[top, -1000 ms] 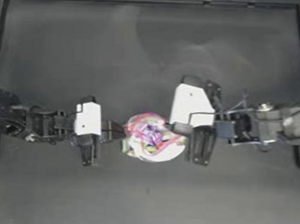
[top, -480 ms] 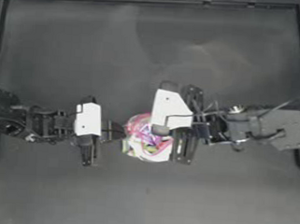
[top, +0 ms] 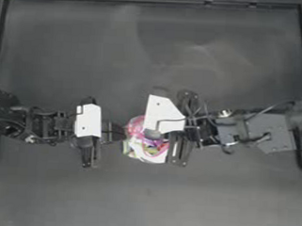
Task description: Put candy in bag
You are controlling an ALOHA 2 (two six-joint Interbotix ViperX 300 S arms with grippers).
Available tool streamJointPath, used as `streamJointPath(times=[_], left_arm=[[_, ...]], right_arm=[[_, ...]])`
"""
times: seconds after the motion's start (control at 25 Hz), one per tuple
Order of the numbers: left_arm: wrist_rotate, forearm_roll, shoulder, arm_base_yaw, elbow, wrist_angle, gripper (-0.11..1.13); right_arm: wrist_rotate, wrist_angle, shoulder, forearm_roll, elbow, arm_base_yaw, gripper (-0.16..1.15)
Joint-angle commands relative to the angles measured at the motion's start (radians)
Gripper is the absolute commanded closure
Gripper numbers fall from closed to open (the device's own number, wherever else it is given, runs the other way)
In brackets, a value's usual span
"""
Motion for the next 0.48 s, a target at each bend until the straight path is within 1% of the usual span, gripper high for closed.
streamJointPath(times=[0.04,0.16,0.24,0.32,0.48], left_arm=[[0.003,0.002,-0.054,-0.002,-0.006,-0.003,0.93],[0.002,0.003,-0.054,-0.002,-0.006,-0.005,0.93],[0.003,0.002,-0.054,-0.002,-0.006,-0.003,0.93],[0.002,0.002,-0.055,-0.002,-0.006,-0.003,0.93],[0.002,0.002,-0.054,-0.002,-0.006,-0.003,0.93]], right_arm=[[-0.002,-0.005,-0.009,-0.005,-0.025,-0.002,0.56],[-0.002,0.0,0.006,-0.005,-0.025,-0.002,0.54],[-0.002,-0.003,0.011,-0.006,-0.026,0.0,0.47],[-0.002,0.0,0.012,-0.006,-0.029,0.0,0.34],[0.0,0.005,0.012,-0.006,-0.038,-0.005,0.02]])
